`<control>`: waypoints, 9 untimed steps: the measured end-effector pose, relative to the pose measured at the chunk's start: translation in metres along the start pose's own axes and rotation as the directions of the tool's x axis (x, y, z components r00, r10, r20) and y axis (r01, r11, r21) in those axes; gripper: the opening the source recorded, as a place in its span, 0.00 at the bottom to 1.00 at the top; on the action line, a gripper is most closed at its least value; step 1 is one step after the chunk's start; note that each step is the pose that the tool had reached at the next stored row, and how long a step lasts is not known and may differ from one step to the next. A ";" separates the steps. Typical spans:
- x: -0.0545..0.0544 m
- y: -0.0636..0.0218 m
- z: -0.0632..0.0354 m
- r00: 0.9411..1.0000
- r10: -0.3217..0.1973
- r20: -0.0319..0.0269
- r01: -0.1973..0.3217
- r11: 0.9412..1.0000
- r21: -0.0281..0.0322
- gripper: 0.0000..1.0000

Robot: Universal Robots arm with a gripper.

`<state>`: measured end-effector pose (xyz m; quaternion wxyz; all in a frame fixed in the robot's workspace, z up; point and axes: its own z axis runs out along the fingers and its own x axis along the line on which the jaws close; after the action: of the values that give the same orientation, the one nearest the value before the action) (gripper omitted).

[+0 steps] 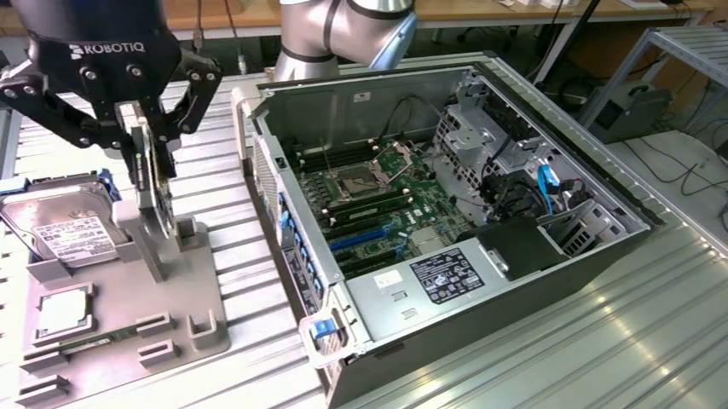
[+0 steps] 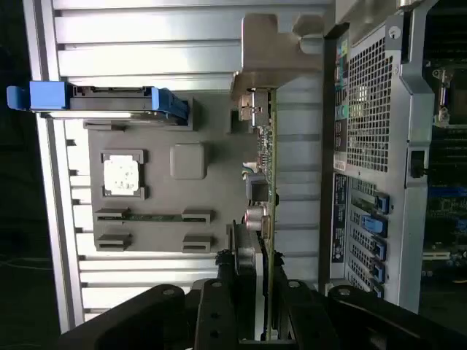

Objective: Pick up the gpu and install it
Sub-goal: 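Pick up the gpu and move the gpu toward the slot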

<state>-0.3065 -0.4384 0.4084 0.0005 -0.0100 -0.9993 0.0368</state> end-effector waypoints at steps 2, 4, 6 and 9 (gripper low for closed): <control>-0.015 -0.0009 -0.0165 1.000 0.004 0.025 -0.004 1.000 -0.001 0.28; -0.037 -0.0005 -0.0165 1.000 0.004 0.025 -0.004 1.000 0.000 0.28; -0.074 0.0003 -0.0162 1.000 0.004 0.026 -0.004 1.000 -0.001 0.28; -0.099 0.0008 -0.0158 1.000 0.004 0.026 -0.004 1.000 0.000 0.28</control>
<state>-0.2074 -0.4384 0.4241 -0.0127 -0.0117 -0.9992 0.0367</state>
